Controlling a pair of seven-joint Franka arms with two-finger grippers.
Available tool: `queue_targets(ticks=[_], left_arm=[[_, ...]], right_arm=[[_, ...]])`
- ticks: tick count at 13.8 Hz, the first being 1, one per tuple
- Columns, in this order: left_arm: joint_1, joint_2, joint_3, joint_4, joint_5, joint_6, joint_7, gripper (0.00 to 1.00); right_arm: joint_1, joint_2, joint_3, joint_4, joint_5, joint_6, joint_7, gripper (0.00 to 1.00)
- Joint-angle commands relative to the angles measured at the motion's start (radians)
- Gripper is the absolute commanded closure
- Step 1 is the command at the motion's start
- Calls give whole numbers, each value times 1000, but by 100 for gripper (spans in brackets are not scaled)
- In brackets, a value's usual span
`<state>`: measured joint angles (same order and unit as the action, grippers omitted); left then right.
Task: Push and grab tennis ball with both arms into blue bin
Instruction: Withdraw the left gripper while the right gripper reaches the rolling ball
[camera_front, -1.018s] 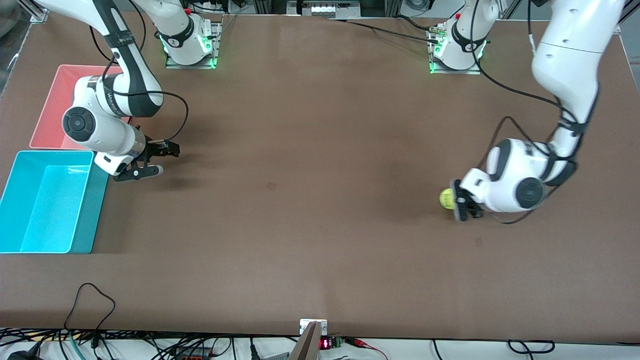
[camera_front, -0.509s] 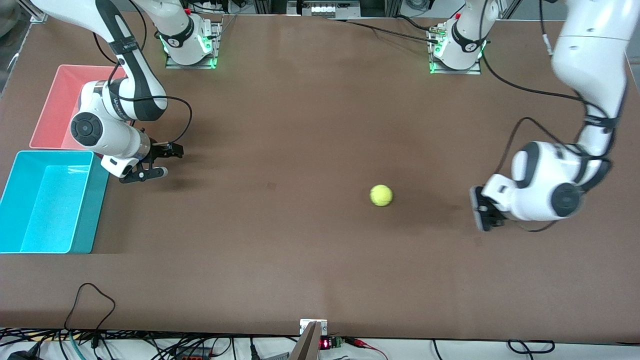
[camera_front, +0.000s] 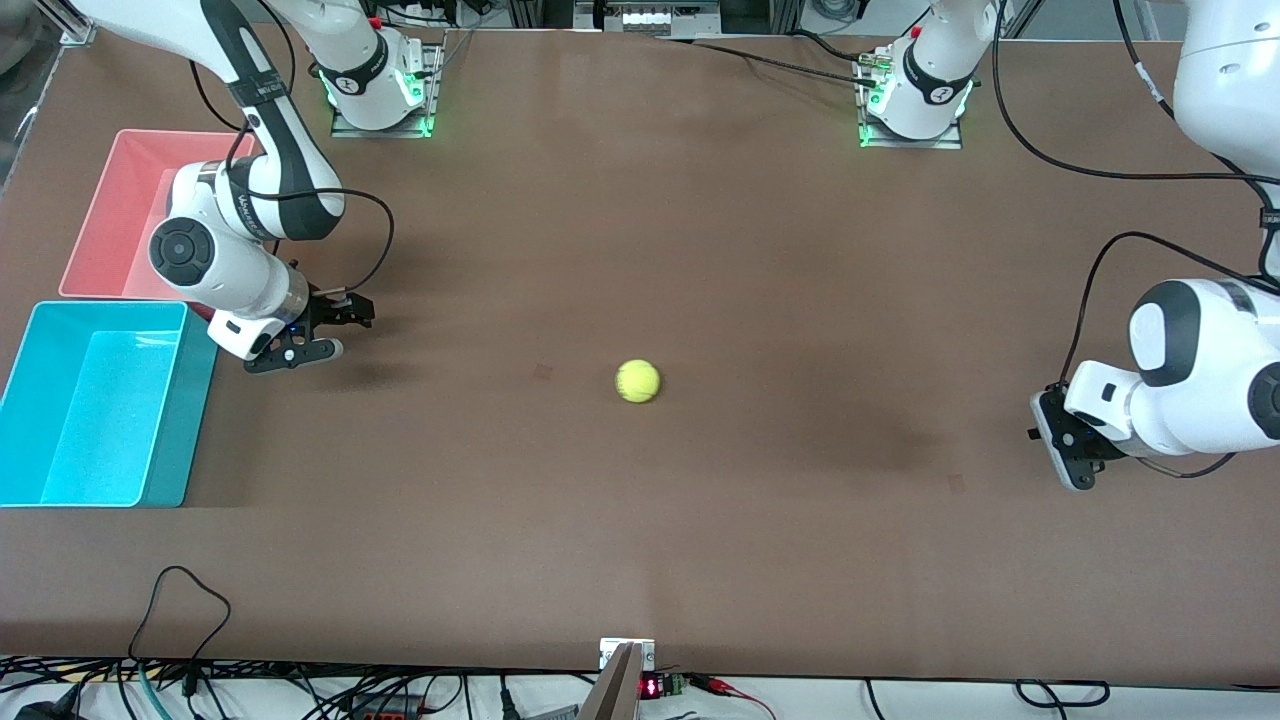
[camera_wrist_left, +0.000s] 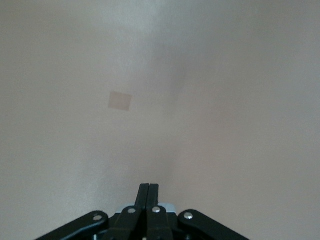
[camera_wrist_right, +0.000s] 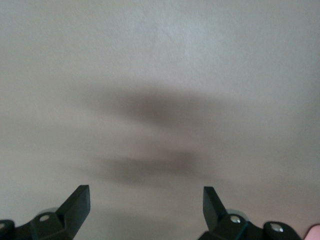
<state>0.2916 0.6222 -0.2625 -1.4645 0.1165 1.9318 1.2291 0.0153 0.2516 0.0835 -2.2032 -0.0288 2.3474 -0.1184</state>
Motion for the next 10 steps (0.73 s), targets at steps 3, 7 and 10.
queue_targets(ticks=[3, 7, 10], left_arm=[[-84, -22, -3, 147, 11, -235, -193, 100], [-135, -99, 9, 141, 6, -258, -402, 38], [-204, -183, 87, 104, -7, -254, -520, 0]], right_arm=[[52, 60, 5, 46, 12, 7, 8, 0], [75, 110, 5, 71, 7, 15, -7, 0], [123, 139, 5, 92, 4, 18, -68, 0]])
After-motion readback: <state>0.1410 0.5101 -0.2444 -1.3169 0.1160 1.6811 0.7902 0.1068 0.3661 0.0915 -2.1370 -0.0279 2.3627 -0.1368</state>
